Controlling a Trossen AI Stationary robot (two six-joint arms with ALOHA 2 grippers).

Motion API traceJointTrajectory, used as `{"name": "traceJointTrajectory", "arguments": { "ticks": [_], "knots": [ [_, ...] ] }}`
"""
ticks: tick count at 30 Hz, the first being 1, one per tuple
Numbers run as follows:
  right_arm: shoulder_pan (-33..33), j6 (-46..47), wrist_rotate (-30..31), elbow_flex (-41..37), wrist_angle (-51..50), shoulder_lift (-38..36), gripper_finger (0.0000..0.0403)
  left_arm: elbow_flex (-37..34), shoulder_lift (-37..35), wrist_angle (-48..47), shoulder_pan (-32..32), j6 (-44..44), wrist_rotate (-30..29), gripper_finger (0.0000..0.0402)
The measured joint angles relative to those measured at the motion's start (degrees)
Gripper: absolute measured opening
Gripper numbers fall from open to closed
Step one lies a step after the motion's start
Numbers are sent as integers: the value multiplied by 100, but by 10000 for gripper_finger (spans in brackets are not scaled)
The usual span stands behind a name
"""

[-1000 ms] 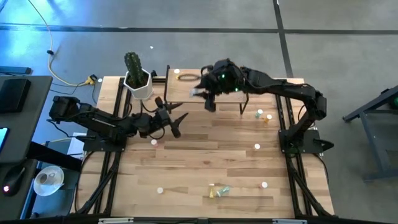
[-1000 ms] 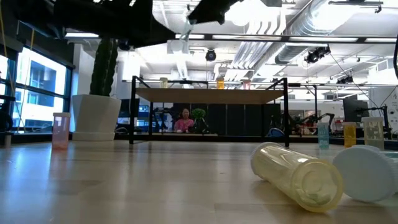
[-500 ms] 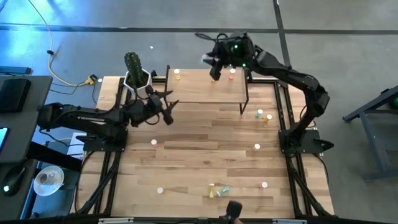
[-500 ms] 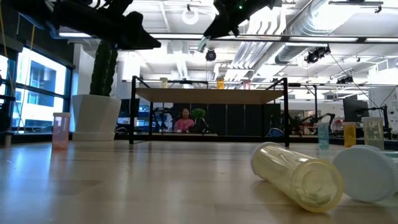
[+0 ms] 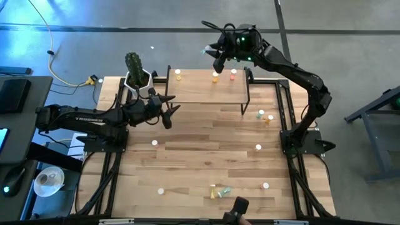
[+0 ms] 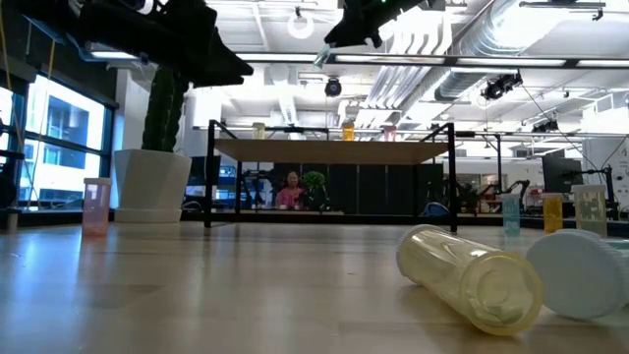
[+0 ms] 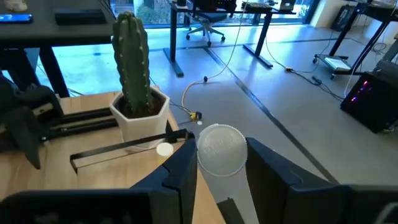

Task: Pick and place medicine bottles onto shelf by color
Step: Put the middle blue pill bottle on the shelf

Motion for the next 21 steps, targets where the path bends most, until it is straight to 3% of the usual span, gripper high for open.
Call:
{"name": "traceJointTrajectory", "arguments": {
  "ticks": [12, 21],
  "knots": [
    [78, 159, -73, 84, -144, 458, 103, 0, 0, -531, 0, -112, -15, 227],
    [181, 170, -58, 1488, -1493, 1456, 103, 0, 0, -564, 0, -112, -17, 227]
  ]
}}
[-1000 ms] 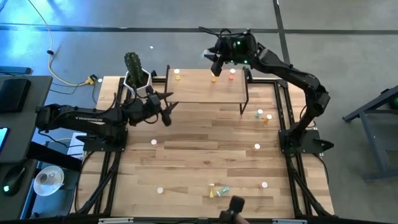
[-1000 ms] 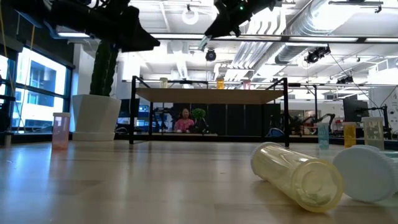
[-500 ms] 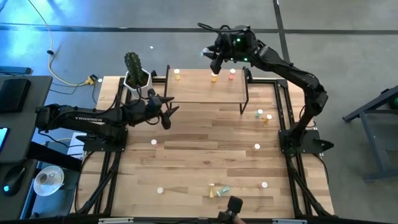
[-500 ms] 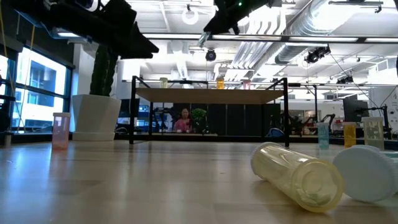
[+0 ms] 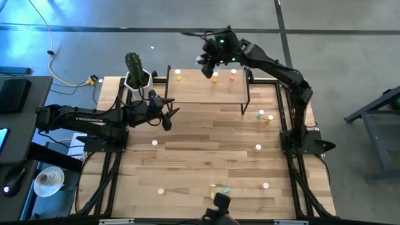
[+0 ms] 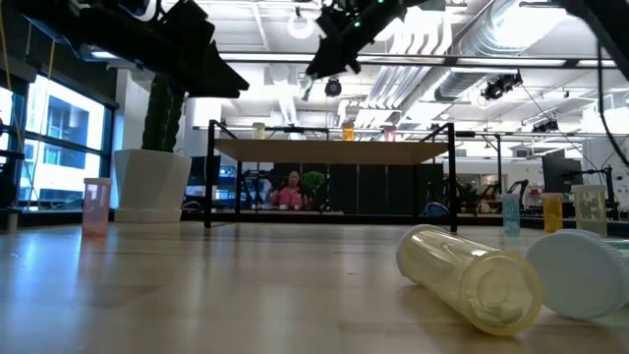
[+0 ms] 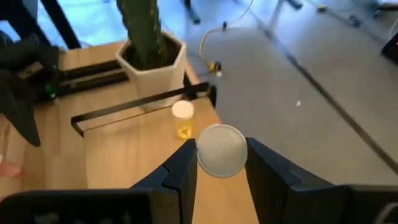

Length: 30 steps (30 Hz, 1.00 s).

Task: Pick and place medicine bottles onto shelf by color
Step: Put the middle blue pill bottle on the shelf

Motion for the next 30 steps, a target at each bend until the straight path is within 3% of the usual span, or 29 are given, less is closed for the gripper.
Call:
{"name": "traceJointTrajectory", "arguments": {
  "ticks": [7, 30],
  "knots": [
    [16, 3, 23, 709, -878, 584, 103, 0, 2, -148, 0, -105, 0, 227],
    [120, -48, 40, 735, -1232, 1156, 103, 0, 4, -159, 0, -195, 0, 227]
  ]
}}
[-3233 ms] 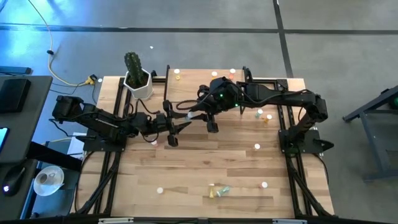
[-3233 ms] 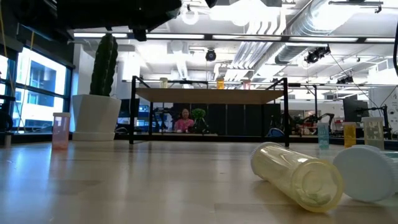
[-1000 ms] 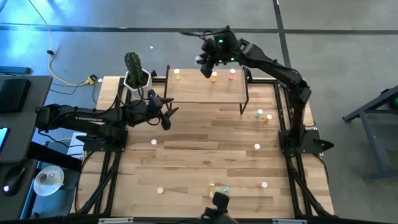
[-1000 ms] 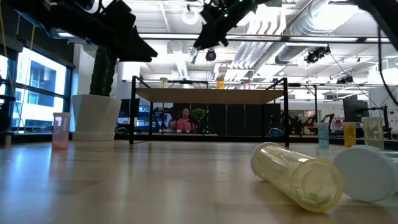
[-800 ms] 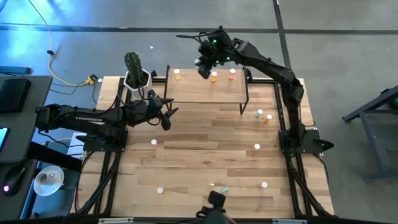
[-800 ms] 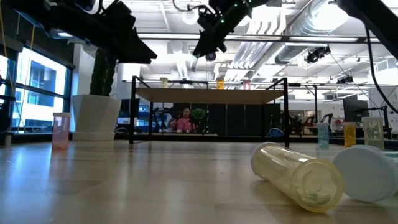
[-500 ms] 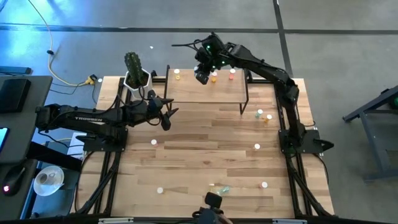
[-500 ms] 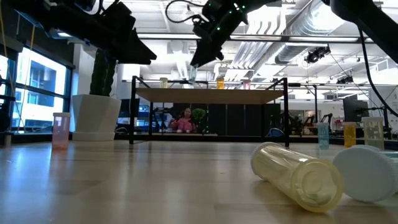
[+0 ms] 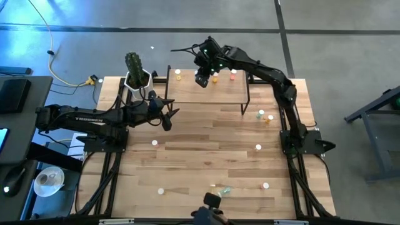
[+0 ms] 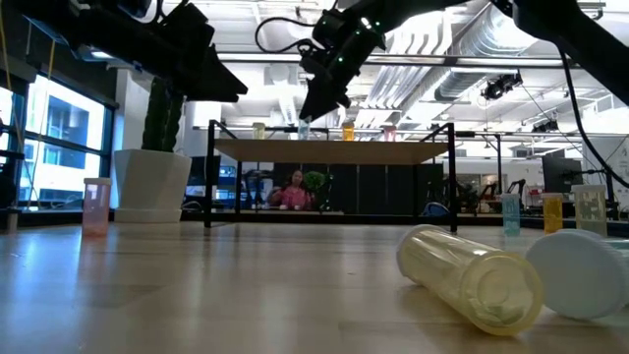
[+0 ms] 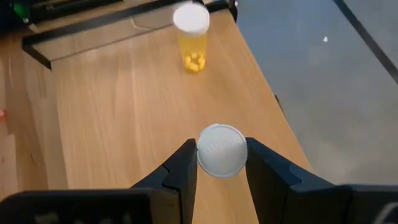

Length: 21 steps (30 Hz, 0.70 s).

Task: Pick and place medicine bottles onto shelf by color
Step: Put the middle blue pill bottle on the shelf

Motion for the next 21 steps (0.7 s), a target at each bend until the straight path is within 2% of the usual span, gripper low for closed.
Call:
{"name": "traceJointTrajectory", "arguments": {
  "ticks": [21],
  "knots": [
    [0, -116, 174, -13, 5, 124, 104, 0, 0, 0, 0, 2, 0, 227]
  ]
}}
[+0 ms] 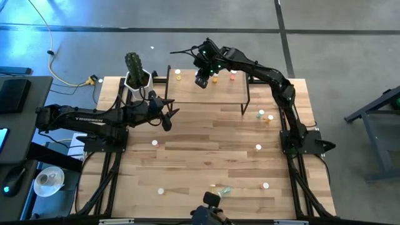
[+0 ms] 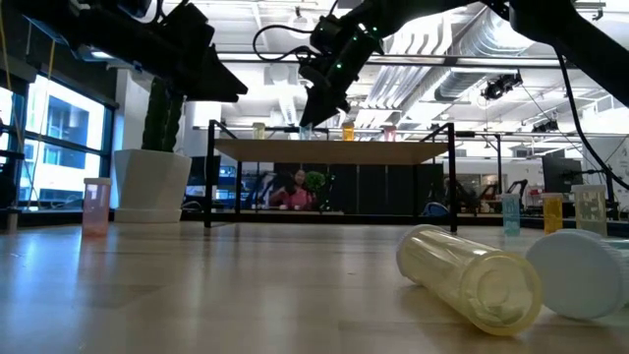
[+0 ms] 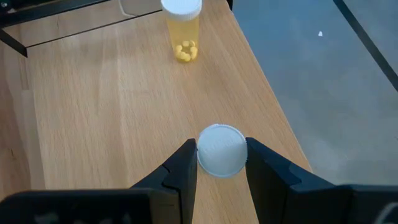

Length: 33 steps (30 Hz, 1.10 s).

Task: Pick and place medicine bottles onto shelf by color
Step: Put the middle blue pill bottle on the shelf, then put the left pink pill bottle on the shelf aligned with the other pink pill bottle

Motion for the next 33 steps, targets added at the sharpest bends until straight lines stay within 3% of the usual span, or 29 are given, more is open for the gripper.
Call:
{"name": "traceJointTrajectory", "arguments": {
  "ticks": [14, 22, 31, 33],
  "knots": [
    [0, -1, -2, 0, 72, 0, 153, 0, 0, 0, -1, 0, 0, 227],
    [-17, -17, -4, 1, 173, -69, 158, 0, 0, -23, 0, 0, 0, 227],
    [-38, -100, -17, 956, -389, -115, 158, 0, 0, -306, -4, 0, 0, 227],
    [-9, -114, -43, 829, -351, -299, 158, 0, 0, -306, -4, 0, 0, 227]
  ]
}}
